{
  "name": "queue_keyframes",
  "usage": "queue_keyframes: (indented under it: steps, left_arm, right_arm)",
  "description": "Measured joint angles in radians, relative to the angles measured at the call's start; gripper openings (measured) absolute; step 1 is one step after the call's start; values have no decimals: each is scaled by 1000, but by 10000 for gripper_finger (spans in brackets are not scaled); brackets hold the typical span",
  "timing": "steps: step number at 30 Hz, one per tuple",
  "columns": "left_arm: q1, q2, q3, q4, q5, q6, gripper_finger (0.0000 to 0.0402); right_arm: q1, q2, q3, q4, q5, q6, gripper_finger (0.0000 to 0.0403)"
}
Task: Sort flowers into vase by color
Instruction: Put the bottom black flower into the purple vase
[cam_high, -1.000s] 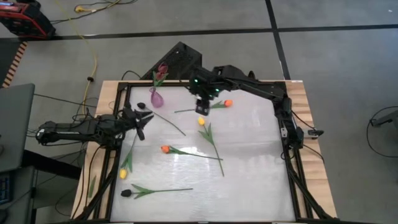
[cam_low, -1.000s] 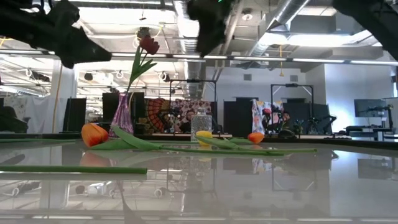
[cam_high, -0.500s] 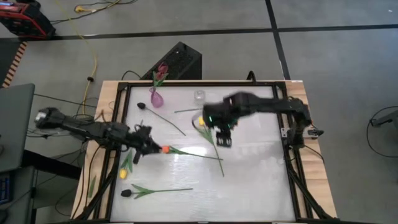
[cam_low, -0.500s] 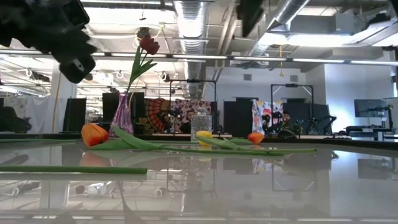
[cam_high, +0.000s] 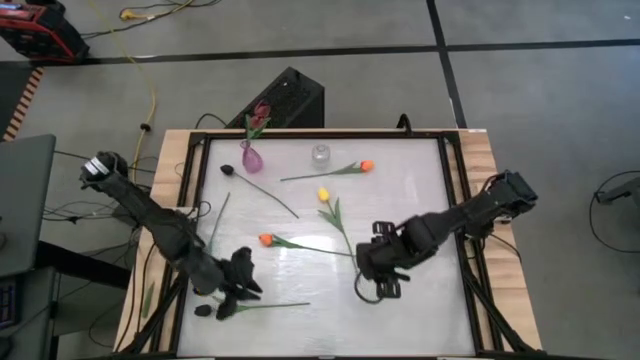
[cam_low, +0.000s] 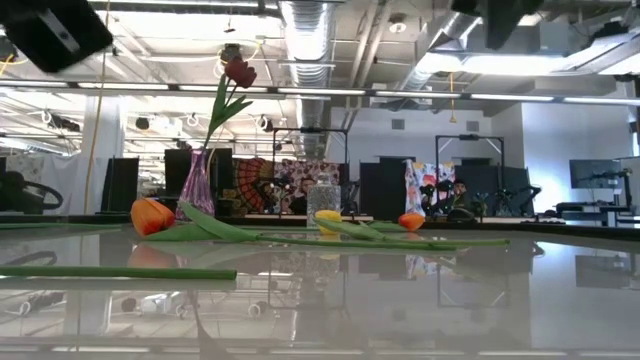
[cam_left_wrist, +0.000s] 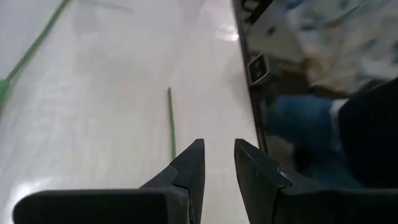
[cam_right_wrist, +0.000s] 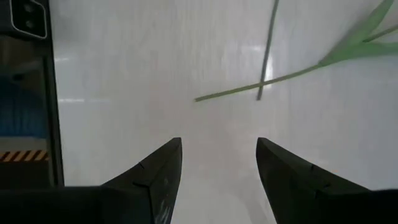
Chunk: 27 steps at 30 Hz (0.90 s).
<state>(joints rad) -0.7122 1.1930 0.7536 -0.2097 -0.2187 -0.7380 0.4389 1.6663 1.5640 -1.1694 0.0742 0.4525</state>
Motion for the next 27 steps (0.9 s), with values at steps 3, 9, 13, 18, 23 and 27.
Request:
queue_keyframes:
  steps: [3, 9, 13, 18, 23, 27]
  left_arm:
    - [-33, 126, 126, -120, -1, -36, 75]
    - [-72, 381, 265, -226, 72, -100, 75]
    - [-72, 514, 292, -266, 119, -142, 75]
    - [-70, 598, 294, -295, 114, -148, 75]
    - [-74, 598, 295, -294, 103, -134, 75]
    - [-74, 564, 294, -313, 73, -101, 75]
  right_arm:
    - [43, 16, 0, 12, 38, 17, 233]
    - [117, 42, 0, 15, 61, 19, 233]
    - [148, 49, 0, 27, 66, 14, 233]
    - [168, 50, 0, 30, 91, 14, 233]
    - [177, 50, 0, 29, 92, 16, 233]
    - [175, 49, 0, 29, 92, 14, 233]
